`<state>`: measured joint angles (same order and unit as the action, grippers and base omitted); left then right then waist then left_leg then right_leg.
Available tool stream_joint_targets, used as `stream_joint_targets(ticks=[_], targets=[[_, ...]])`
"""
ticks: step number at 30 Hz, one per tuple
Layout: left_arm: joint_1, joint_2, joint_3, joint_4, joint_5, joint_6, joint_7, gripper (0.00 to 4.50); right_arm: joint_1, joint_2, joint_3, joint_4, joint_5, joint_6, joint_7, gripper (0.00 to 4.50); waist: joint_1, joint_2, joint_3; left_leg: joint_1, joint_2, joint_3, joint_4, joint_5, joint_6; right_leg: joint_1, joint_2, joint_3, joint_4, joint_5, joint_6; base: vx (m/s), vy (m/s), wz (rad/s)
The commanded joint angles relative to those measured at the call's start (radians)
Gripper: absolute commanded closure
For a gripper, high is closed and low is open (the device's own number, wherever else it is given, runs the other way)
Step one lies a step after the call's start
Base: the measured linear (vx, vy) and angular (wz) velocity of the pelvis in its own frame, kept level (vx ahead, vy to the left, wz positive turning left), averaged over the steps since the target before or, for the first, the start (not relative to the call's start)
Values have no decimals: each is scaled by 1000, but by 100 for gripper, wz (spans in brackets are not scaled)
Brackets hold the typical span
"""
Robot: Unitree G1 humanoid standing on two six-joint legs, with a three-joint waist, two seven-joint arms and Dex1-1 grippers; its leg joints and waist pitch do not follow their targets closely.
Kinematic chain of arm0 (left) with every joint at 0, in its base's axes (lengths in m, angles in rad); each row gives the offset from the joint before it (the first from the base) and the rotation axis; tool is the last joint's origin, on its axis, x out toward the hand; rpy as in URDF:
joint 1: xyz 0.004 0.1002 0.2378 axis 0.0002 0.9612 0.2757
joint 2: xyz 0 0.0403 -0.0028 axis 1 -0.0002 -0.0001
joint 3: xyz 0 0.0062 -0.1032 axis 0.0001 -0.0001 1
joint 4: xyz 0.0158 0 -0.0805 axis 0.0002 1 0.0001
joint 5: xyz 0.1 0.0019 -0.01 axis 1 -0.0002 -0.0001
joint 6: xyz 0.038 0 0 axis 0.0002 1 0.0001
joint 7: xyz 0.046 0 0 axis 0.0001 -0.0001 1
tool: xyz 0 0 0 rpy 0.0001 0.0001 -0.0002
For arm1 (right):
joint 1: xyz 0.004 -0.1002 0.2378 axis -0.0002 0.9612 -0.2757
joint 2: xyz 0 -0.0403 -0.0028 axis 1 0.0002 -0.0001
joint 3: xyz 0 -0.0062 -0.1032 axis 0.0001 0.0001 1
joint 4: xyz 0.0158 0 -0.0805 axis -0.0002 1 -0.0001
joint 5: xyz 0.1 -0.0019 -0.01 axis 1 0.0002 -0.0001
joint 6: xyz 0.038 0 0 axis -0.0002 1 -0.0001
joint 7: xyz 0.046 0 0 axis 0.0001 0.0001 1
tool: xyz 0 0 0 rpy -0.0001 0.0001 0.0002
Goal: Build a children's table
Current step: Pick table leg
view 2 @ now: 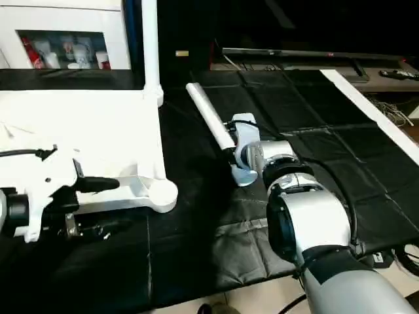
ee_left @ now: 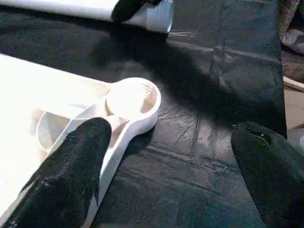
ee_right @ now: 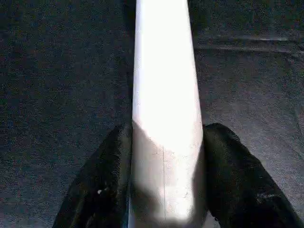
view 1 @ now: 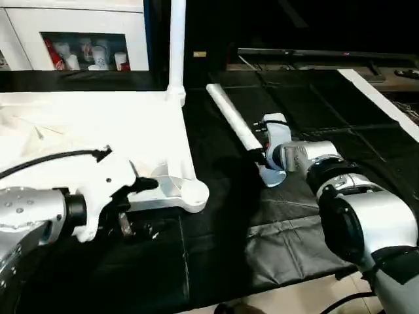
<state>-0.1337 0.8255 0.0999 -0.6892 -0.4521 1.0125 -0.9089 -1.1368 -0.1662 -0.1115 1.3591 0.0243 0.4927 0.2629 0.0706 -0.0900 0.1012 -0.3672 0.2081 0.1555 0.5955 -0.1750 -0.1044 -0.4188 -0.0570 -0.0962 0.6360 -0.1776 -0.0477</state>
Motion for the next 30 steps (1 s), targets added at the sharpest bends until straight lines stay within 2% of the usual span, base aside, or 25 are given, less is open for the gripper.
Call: stream_joint_targets(ticks=[1, 5, 6, 7, 9, 10, 11, 12, 13, 14, 17, 18, 19, 20, 21, 22, 24, 26, 27, 29, 30], targets=[[-19, 11, -20, 4, 1, -13, 1, 0, 16, -18, -13, 13, -9, 6, -9, 255, 7, 22, -87, 0, 18, 5, -62, -162, -54, 66, -78, 63, -60, -192, -158, 0, 0, 0], [-42, 3, -35, 37, 7, -31, 11, 0, 26, -18, -44, 11, 15, -10, -20, 264, 17, 23, -84, 2, 18, 4, -62, -198, -62, 62, -80, 64, -64, -252, -141, 0, 0, 0], [-50, -9, -40, 48, 8, -40, 22, 0, 27, -19, -71, 8, 33, -28, -47, 265, 22, 36, -84, 5, 18, 2, -61, -218, -69, 59, -82, 65, -65, -281, -134, 0, 0, 0], [-58, -20, -47, 57, 9, -46, 30, 0, 29, -19, -97, 5, 53, -44, -72, 265, 21, 38, -84, 8, 18, 4, -61, -227, -71, 56, -80, 65, -69, -283, -131, 0, 0, 0], [-64, -29, -55, 64, 10, -51, 35, 0, 29, -19, -119, 4, 71, -53, -83, 266, 23, 33, -86, 10, 17, 3, -61, -238, -75, 57, -78, 63, -66, -278, -133, 0, 0, 0], [-76, -43, -73, 77, 15, -62, 42, 0, 31, -16, -141, 2, 91, -63, -90, 266, 22, 37, -85, 11, 16, 3, -59, -252, -74, 54, -77, 64, -67, -279, -134, 0, 0, 0], [-76, -43, -73, 77, 15, -62, 42, 0, 31, -16, -141, 2, 91, -63, -90, 266, 25, 35, -85, 15, 15, 4, -58, -264, -72, 53, -77, 63, -69, -292, -134, 0, 0, 0], [-91, -60, -92, 94, 25, -74, 51, 0, 32, -14, -163, -1, 111, -76, -101, 266, 24, 36, -87, 12, 15, 2, -59, -264, -73, 56, -77, 62, -67, -289, -136, 0, 0, 0], [-94, -64, -96, 100, 28, -78, 53, 0, 31, -13, -170, -2, 118, -80, -104, 266, 25, 43, -86, 11, 15, 1, -58, -273, -72, 56, -78, 61, -70, -299, -132, 0, 0, 0], [-108, -83, -108, 118, 37, -90, 65, 0, 29, -9, -195, -6, 143, -106, -109, 266, 23, 40, -85, 12, 15, 2, -58, -280, -72, 55, -77, 61, -72, -309, -128, 0, 0, 0], [-130, -114, -123, 147, 49, -107, 90, 0, 21, -4, -227, -15, 172, -148, -86, 266, 23, 38, -88, 5, 15, 0, -57, -265, -68, 60, -76, 58, -69, -307, -124, 0, 0, 0], [-143, -133, -128, 165, 56, -117, 107, 0, 15, -1, -243, -21, 188, -172, -67, 266, 22, 41, -91, 7, 14, 2, -54, -262, -66, 59, -76, 59, -71, -307, -123, 0, 0, 0], [-167, -176, -131, 198, 65, -135, 141, 0, 3, 4, -296, -36, 239, -209, -32, 266, 22, 40, -92, 6, 15, 2, -54, -251, -62, 60, -76, 59, -69, -292, -124, 0, 0, 0], [-167, -176, -131, 198, 65, -135, 141, 0, 3, 4, -296, -36, 239, -209, -32, 266, 22, 42, -93, 7, 15, 2, -53, -247, -57, 60, -75, 58, -70, -277, -129, 0, 0, 0], [-178, -201, -130, 215, 66, -144, 160, 0, -2, 5, -327, -44, 269, -230, -18, 266, 20, 41, -94, 5, 17, 1, -53, -243, -57, 62, -75, 59, -66, -265, -134, 0, 0, 0], [-195, -227, -130, 238, 68, -151, 180, 0, -4, 4, -354, -54, 293, -253, -9, 266, 18, 36, -95, 1, 16, 2, -53, -230, -54, 64, -74, 57, -65, -256, -137, 0, 0, 0], [-221, -265, -132, 279, 76, -172, 207, 0, -3, 2, -377, -72, 320, -270, 26, 266, 20, 39, -99, 4, 16, 5, -49, -209, -46, 64, -74, 59, -63, -219, -147, 0, 0, 0], [-231, -276, -134, 294, 79, -179, 214, 0, -3, 1, -382, -77, 327, -274, 36, 266, 20, 40, -98, 1, 16, 3, -49, -200, -41, 65, -73, 57, -60, -206, -154, 0, 0, 0], [-261, -318, -132, 338, 83, -199, 242, 0, 3, 3, -401, -108, 363, -276, 104, 266, 16, 36, -98, -2, 16, 4, -50, -199, -37, 67, -71, 56, -60, -204, -157, 0, 0, 0], [-301, -380, -111, 389, 72, -211, 285, 0, 19, 7, -409, -167, 408, -231, 207, 266, 18, 36, -99, 3, 12, 10, -45, -195, -19, 68, -69, 60, -67, -198, -151, 0, 0, 0], [-320, -412, -96, 412, 63, -214, 309, 0, 31, 11, -409, -202, 430, -204, 265, 266, 19, 36, -101, -1, 18, 4, -47, -172, -15, 70, -74, 59, -61, -171, -164, 0, 0, 0]])
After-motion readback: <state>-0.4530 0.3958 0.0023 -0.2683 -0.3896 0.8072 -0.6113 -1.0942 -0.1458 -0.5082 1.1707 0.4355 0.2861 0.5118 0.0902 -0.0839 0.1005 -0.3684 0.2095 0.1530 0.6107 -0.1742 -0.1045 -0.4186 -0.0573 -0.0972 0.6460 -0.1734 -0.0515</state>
